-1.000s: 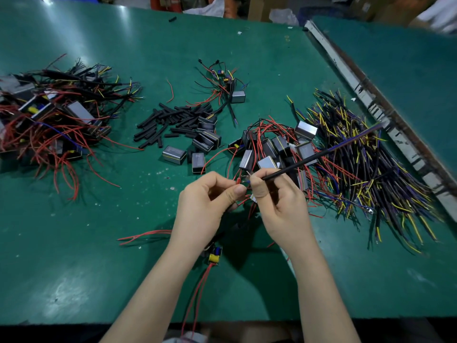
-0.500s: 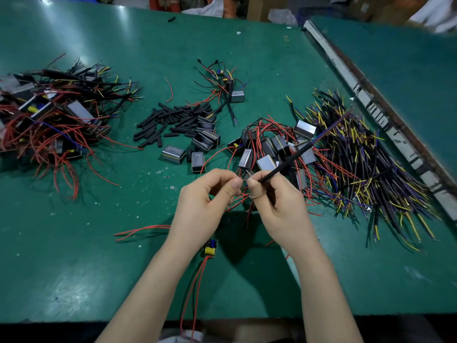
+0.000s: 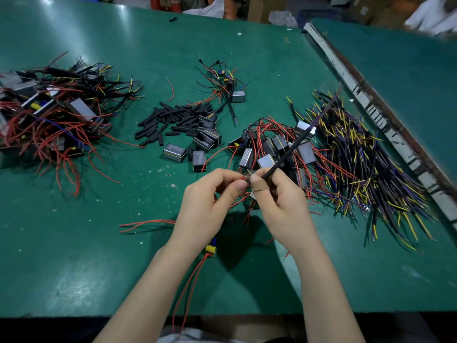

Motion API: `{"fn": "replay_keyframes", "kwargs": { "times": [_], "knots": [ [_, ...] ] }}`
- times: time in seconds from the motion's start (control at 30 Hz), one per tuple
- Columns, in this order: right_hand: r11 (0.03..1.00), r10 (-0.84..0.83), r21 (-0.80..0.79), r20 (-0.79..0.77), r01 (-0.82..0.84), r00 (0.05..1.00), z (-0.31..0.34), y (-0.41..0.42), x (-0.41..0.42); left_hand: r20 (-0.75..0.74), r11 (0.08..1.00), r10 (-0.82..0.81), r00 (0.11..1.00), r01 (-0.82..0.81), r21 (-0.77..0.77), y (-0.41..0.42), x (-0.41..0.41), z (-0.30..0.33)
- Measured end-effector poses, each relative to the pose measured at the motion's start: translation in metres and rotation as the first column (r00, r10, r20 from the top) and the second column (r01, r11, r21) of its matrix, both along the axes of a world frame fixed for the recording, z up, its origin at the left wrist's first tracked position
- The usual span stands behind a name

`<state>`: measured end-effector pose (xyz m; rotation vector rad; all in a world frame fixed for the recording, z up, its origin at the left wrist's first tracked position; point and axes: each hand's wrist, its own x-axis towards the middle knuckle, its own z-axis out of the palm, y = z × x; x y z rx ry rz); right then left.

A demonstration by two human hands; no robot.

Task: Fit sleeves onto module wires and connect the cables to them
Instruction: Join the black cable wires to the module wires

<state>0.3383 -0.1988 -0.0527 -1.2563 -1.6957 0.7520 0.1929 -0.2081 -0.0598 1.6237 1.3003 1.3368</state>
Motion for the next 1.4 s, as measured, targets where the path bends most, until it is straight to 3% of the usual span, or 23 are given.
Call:
{"fn": "replay_keyframes", "kwargs": {
  "times": [0.47, 0.63, 0.8, 0.97, 1.03, 1.1, 1.23, 1.4],
  "knots": [
    [0.997, 0.024, -0.077, -0.04, -0.027, 0.999, 0.001, -0.001, -0.003, 0.012, 0.999, 0.022, 1.0, -0.022, 0.033, -0.002, 0.001, 0.001],
    [0.989, 0.071, -0.121, -0.077, -0.08, 0.995, 0.009, -0.001, 0.003, 0.002, 0.995, -0.089, 0.996, 0.089, 0.045, 0.0, -0.003, 0.002],
    [0.989, 0.146, -0.018, 0.22, -0.146, 0.964, 0.028, 0.009, 0.012, -0.269, 0.97, -0.154, 0.951, 0.197, 0.144, 0.007, -0.008, 0.008],
    [0.977, 0.207, -0.082, 0.569, -0.195, 0.796, 0.044, 0.02, 0.01, -0.556, 0.947, -0.141, 0.819, 0.275, 0.166, 0.013, -0.014, 0.009],
    [0.987, 0.157, -0.073, 0.623, -0.143, 0.767, 0.043, 0.016, 0.004, -0.602, 0.968, -0.105, 0.791, 0.221, 0.121, 0.014, -0.014, 0.01],
    [0.998, 0.059, -0.014, 0.58, -0.062, 0.813, 0.036, 0.01, -0.002, -0.586, 0.988, -0.065, 0.808, 0.135, 0.076, 0.014, -0.012, 0.01],
    [0.991, -0.124, 0.081, 0.311, 0.103, 0.942, 0.018, 0.0, -0.008, -0.382, 0.995, -0.001, 0.924, 0.037, 0.088, 0.012, -0.01, 0.009],
    [0.975, -0.187, 0.138, 0.092, 0.174, 0.978, 0.007, -0.009, -0.012, -0.236, 0.996, 0.08, 0.969, -0.067, 0.063, 0.005, 0.0, 0.005]
  ]
}}
